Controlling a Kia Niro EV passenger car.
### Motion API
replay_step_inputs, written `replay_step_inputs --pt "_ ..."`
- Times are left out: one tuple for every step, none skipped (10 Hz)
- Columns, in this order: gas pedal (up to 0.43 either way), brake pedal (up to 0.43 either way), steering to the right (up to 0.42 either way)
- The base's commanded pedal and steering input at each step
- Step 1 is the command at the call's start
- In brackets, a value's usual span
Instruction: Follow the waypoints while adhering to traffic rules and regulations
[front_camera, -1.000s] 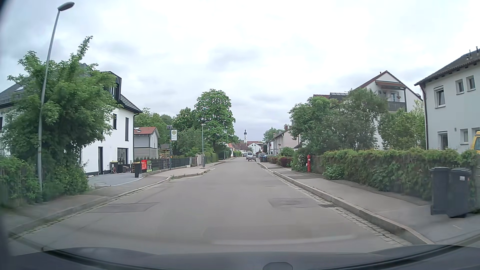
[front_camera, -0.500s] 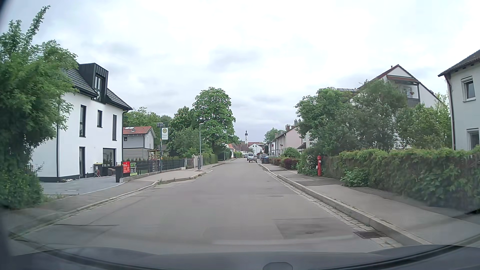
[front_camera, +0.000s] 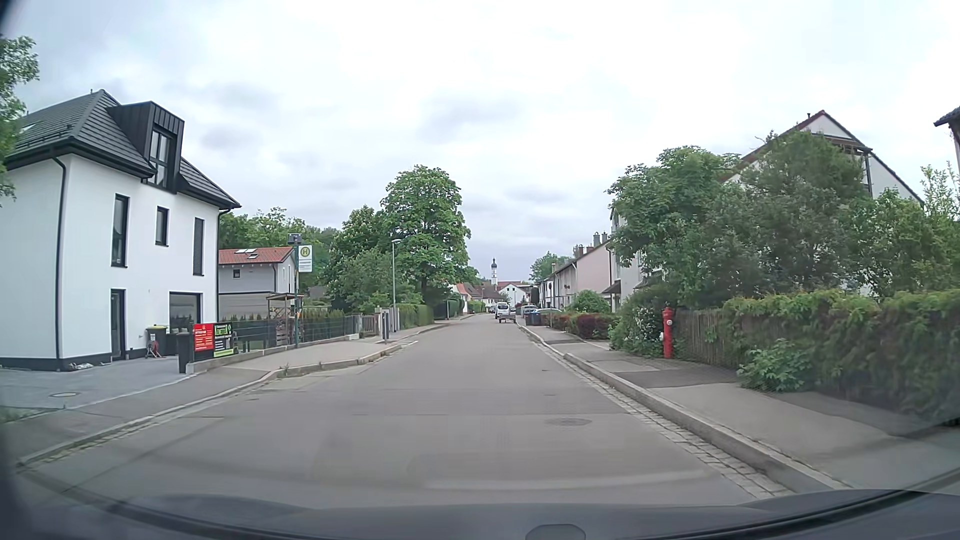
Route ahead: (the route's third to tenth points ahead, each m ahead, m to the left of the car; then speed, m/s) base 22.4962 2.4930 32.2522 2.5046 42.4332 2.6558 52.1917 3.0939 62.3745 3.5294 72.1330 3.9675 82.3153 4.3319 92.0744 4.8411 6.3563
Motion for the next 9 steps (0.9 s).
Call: replay_step_inputs --pt "0.118 0.000 -0.001" --pt "0.118 0.000 -0.003" --pt "0.118 0.000 -0.004" --pt "0.118 0.000 -0.004" --pt "0.118 0.000 -0.006" --pt "0.110 0.000 -0.011" --pt "0.098 0.000 -0.019" --pt "0.098 0.000 -0.023" --pt "0.098 0.000 -0.021"
